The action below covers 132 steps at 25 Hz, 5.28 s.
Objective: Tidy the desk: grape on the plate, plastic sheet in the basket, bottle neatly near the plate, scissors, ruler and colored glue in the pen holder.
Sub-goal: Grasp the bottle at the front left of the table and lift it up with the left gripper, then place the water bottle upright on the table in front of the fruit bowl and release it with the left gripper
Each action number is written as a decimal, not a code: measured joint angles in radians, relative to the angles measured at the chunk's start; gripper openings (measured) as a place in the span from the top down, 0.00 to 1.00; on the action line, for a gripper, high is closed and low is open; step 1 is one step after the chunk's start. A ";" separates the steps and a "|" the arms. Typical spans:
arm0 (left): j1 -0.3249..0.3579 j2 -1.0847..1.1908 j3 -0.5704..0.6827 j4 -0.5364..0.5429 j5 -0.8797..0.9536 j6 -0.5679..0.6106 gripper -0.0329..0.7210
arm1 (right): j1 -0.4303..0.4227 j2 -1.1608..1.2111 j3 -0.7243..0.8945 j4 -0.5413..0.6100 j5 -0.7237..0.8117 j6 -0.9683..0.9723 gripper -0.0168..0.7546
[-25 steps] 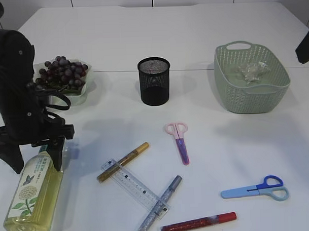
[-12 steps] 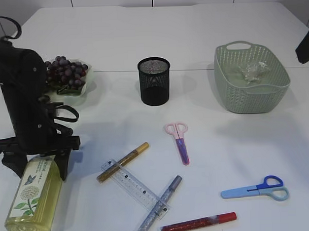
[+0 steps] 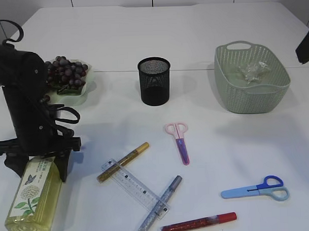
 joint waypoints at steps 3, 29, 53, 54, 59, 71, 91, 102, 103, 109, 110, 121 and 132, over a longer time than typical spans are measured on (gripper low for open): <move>0.000 0.000 -0.002 -0.002 0.000 0.000 0.29 | 0.000 0.000 0.000 0.000 0.000 0.000 0.56; -0.001 -0.442 0.287 0.077 -0.188 0.008 0.37 | 0.000 0.000 0.000 -0.028 0.000 -0.005 0.56; 0.024 -1.223 0.802 0.675 -0.802 -0.387 0.37 | 0.000 0.000 0.000 -0.047 -0.002 -0.007 0.57; 0.039 -1.230 0.824 0.685 -0.844 -0.389 0.37 | 0.000 0.000 0.000 -0.048 -0.002 -0.007 0.57; 0.175 -1.234 0.907 0.701 -1.082 -0.392 0.37 | 0.000 0.000 0.000 -0.051 -0.002 -0.007 0.57; 0.391 -1.128 0.985 0.584 -1.599 -0.214 0.37 | 0.000 0.000 0.000 -0.090 -0.002 -0.009 0.57; 0.394 -0.312 0.909 0.300 -2.103 0.188 0.37 | 0.000 0.000 0.000 -0.100 -0.002 -0.044 0.57; 0.388 -0.213 0.772 0.302 -2.111 0.190 0.37 | 0.000 0.000 0.000 -0.100 -0.002 -0.053 0.57; 0.384 -0.197 0.755 0.302 -2.111 0.190 0.37 | 0.000 0.000 0.000 -0.100 -0.002 -0.053 0.57; 0.360 -0.115 0.670 0.305 -2.114 0.190 0.37 | 0.000 0.000 0.000 -0.106 -0.002 -0.056 0.57; 0.360 -0.105 0.668 0.305 -2.125 0.191 0.37 | 0.000 0.000 0.000 -0.106 -0.002 -0.056 0.57; 0.360 -0.080 0.659 0.370 -2.162 0.195 0.37 | 0.000 0.000 0.000 -0.106 -0.002 -0.058 0.57; 0.360 -0.079 0.659 0.372 -2.166 0.197 0.27 | 0.000 0.000 0.000 -0.106 -0.002 -0.058 0.57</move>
